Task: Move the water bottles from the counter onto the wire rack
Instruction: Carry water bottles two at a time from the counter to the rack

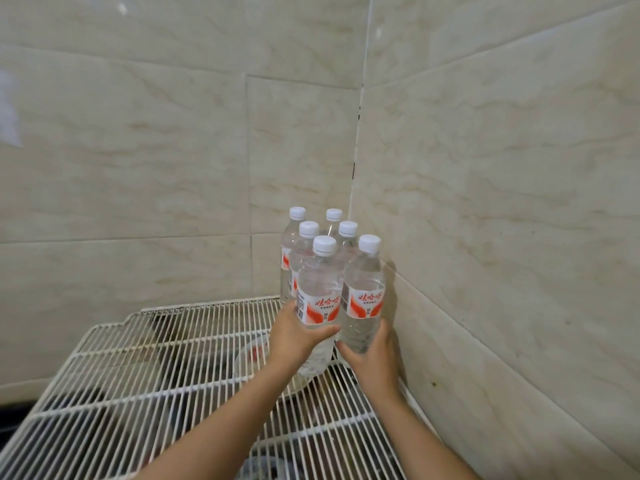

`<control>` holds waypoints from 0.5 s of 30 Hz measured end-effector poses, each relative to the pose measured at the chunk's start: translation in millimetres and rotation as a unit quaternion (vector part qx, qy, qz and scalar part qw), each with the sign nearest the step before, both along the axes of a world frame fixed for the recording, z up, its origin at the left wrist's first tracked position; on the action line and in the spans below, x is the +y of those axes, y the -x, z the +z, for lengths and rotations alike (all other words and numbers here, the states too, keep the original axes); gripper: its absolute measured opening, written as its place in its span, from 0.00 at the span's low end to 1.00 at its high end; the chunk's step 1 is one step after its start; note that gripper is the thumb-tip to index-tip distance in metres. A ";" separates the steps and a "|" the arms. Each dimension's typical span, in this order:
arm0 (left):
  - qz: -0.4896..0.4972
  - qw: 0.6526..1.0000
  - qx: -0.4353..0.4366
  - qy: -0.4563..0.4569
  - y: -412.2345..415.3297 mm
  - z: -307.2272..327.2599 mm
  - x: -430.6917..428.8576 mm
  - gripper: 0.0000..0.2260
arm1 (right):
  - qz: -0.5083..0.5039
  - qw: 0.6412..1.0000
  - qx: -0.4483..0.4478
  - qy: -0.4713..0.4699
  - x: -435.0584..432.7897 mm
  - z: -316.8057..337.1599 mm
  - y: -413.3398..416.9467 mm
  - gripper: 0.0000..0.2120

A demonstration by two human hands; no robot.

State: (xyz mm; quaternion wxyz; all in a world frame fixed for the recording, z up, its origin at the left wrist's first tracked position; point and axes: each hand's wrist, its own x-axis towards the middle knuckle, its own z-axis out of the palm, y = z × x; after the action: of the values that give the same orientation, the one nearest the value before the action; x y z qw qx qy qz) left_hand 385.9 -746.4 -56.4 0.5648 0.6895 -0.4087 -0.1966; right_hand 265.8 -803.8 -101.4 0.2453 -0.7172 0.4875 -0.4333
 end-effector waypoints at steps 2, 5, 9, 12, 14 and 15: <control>0.001 1.000 0.021 0.005 0.8 0.2 1.2 0.26 | 0.001 1.000 0.007 0.000 3.2 1.4 0.5 0.44; -0.001 1.000 0.023 -0.001 3.4 3.3 1.5 0.26 | -0.009 0.999 0.044 0.021 3.8 2.8 1.6 0.46; -0.013 0.999 0.013 -0.026 4.6 10.6 2.6 0.30 | -0.048 0.991 0.074 0.099 9.8 8.9 4.3 0.43; -0.004 0.997 -0.028 -0.073 3.5 10.8 16.8 0.33 | -0.073 0.978 0.071 0.184 16.2 14.6 9.4 0.35; 0.030 0.992 -0.044 -0.118 0.3 9.0 37.0 0.39 | -0.064 0.957 0.109 0.262 17.5 18.0 15.6 0.32; 0.054 0.988 -0.047 -0.139 -2.9 7.3 51.4 0.40 | -0.059 0.945 0.118 0.301 15.8 18.1 18.1 0.31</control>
State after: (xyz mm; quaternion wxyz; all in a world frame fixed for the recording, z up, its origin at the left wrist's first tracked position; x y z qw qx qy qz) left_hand 388.8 -695.0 -49.1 0.4534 0.7909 -0.3655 -0.1881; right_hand 247.7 -788.0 -83.3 -0.0667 -0.7737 0.4013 -0.4857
